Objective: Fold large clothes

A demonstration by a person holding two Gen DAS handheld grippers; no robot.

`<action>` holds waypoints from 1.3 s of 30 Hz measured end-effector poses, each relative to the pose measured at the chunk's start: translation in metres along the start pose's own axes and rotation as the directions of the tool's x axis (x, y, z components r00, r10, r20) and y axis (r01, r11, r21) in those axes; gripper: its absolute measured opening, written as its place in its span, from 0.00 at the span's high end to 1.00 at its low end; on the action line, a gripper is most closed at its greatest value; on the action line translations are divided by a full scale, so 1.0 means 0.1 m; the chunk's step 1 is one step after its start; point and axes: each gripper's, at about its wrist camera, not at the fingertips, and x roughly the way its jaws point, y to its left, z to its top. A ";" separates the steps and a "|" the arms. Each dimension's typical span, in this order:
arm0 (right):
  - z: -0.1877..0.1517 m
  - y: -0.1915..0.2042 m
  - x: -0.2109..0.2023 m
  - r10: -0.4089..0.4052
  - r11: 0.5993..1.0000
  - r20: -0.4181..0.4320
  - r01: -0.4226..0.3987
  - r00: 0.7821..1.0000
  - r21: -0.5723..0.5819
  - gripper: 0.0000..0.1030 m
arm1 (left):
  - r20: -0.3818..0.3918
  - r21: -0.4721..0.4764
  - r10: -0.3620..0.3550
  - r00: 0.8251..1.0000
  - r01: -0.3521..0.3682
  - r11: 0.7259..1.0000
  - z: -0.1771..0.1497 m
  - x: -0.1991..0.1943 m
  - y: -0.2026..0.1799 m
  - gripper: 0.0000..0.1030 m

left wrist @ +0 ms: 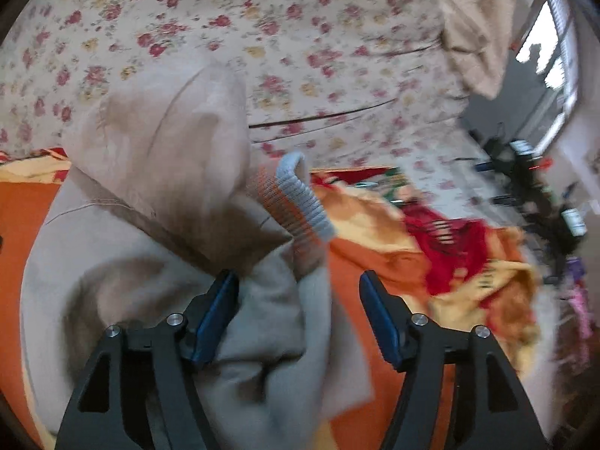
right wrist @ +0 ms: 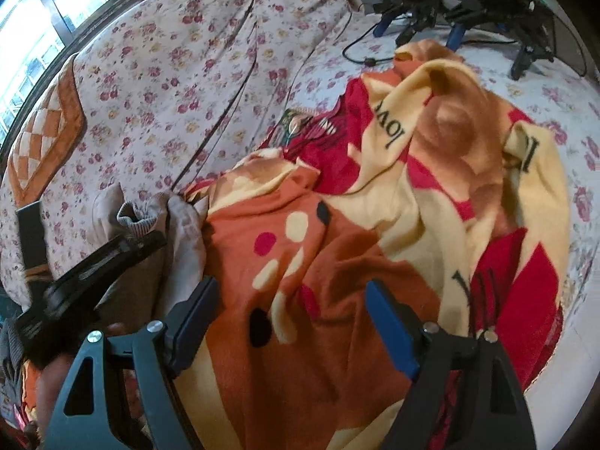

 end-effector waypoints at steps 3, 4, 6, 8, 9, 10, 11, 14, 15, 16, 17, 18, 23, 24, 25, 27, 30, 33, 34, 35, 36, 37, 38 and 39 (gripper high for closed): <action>0.01 0.02 -0.02 -0.017 1.000 0.014 0.017 1.000 -0.012 0.18 | 0.011 -0.036 -0.169 0.985 0.170 0.985 0.04 -0.34 0.11 0.47; 0.01 0.03 -0.03 -0.023 1.000 0.020 0.023 1.000 -0.016 0.18 | 0.022 -0.038 -0.209 0.978 0.210 0.977 0.06 -0.46 0.17 0.47; 0.00 0.02 -0.06 -0.038 0.999 0.031 0.039 0.999 -0.021 0.18 | 0.061 -0.033 -0.218 0.974 0.220 0.975 0.11 -0.77 0.36 0.47; 0.00 0.02 -0.11 -0.047 0.998 0.051 0.048 0.998 -0.028 0.18 | 0.095 -0.043 -0.137 0.986 0.142 0.989 0.18 -1.01 0.60 0.47; 0.00 0.03 -0.14 -0.052 0.998 0.060 0.054 0.997 -0.035 0.18 | 0.108 -0.060 -0.059 0.992 0.065 0.996 0.21 -1.12 0.75 0.47; 0.00 0.06 -0.17 -0.051 0.997 0.076 0.054 0.996 -0.046 0.18 | 0.109 -0.068 -0.009 0.994 0.016 0.998 0.23 -1.17 0.85 0.47; 0.00 0.08 -0.19 -0.040 0.997 0.086 0.045 0.996 -0.057 0.18 | 0.102 -0.074 0.030 0.994 -0.023 0.997 0.24 -1.21 0.96 0.53; 0.00 0.32 -0.26 0.069 0.988 0.129 -0.050 0.989 -0.145 0.22 | 0.049 -0.058 0.050 0.998 -0.047 0.997 0.17 -1.14 1.07 0.81; 0.00 0.41 -0.29 0.110 0.981 0.136 -0.085 0.985 -0.176 0.22 | 0.028 -0.034 0.061 0.998 -0.060 0.998 0.12 -1.08 1.04 0.87; 0.01 0.54 -0.32 0.173 0.964 0.142 -0.138 0.975 -0.229 0.26 | 0.005 -0.010 0.068 0.998 -0.068 0.998 0.07 -1.02 1.03 0.96; 0.02 0.68 -0.34 0.224 0.943 0.143 -0.177 0.964 -0.281 0.30 | -0.032 0.011 0.064 0.997 -0.064 0.998 -0.01 -0.92 1.02 1.00; 0.05 0.85 -0.36 0.272 0.913 0.137 -0.210 0.952 -0.349 0.32 | -0.071 0.019 0.062 0.996 -0.061 0.998 -0.09 -0.82 1.01 1.00; 0.18 1.63 -0.14 0.372 0.773 -0.039 -0.333 0.927 -0.541 0.59 | -0.159 0.072 0.094 0.983 -0.084 0.994 -0.55 -0.56 0.93 1.00; 0.19 1.75 -0.03 0.377 0.752 -0.094 -0.364 0.922 -0.550 0.60 | -0.153 0.081 0.094 0.984 -0.083 0.993 -0.59 -0.59 0.89 1.00; 0.17 1.89 0.14 0.375 0.730 -0.166 -0.401 0.912 -0.554 0.65 | -0.156 0.076 0.076 0.985 -0.065 0.995 -0.60 -0.61 0.89 1.00; 0.09 2.02 0.48 0.316 0.713 -0.263 -0.411 0.912 -0.568 0.72 | -0.199 0.061 0.035 0.979 -0.023 0.998 -0.65 -0.58 0.87 1.00; -0.11 1.75 1.09 0.024 0.744 -0.303 -0.219 0.953 -0.631 0.91 | -0.209 0.082 0.035 0.977 -0.018 0.996 -0.72 -0.59 0.82 1.00; -0.08 1.43 1.24 0.038 0.820 -0.370 -0.240 0.928 -0.520 1.00 | -0.143 0.023 -0.014 0.990 0.018 1.000 -0.57 -0.78 0.81 1.00; -0.07 1.42 1.21 0.052 0.817 -0.374 -0.255 0.926 -0.518 1.00 | -0.091 0.023 -0.009 0.996 0.011 1.000 -0.47 -0.87 0.79 1.00; -0.07 1.42 1.20 0.055 0.811 -0.371 -0.258 0.927 -0.525 1.00 | -0.038 0.022 -0.002 0.999 0.003 1.000 -0.37 -0.95 0.78 1.00; -0.09 1.42 1.19 0.059 0.809 -0.369 -0.261 0.927 -0.527 1.00 | 0.012 0.011 0.009 1.000 -0.009 1.000 -0.25 -1.01 0.77 1.00; -0.10 1.40 1.19 0.069 0.814 -0.370 -0.267 0.927 -0.517 1.00 | 0.037 -0.002 0.019 0.999 -0.019 1.000 -0.12 -1.00 0.78 1.00; -0.08 1.39 1.19 0.083 0.824 -0.373 -0.274 0.924 -0.496 1.00 | 0.035 -0.004 0.022 0.999 -0.022 1.000 -0.05 -0.95 0.78 1.00; -0.05 1.37 1.18 0.094 0.833 -0.377 -0.280 0.922 -0.478 1.00 | 0.008 0.005 0.027 1.000 -0.027 1.000 0.05 -0.82 0.77 1.00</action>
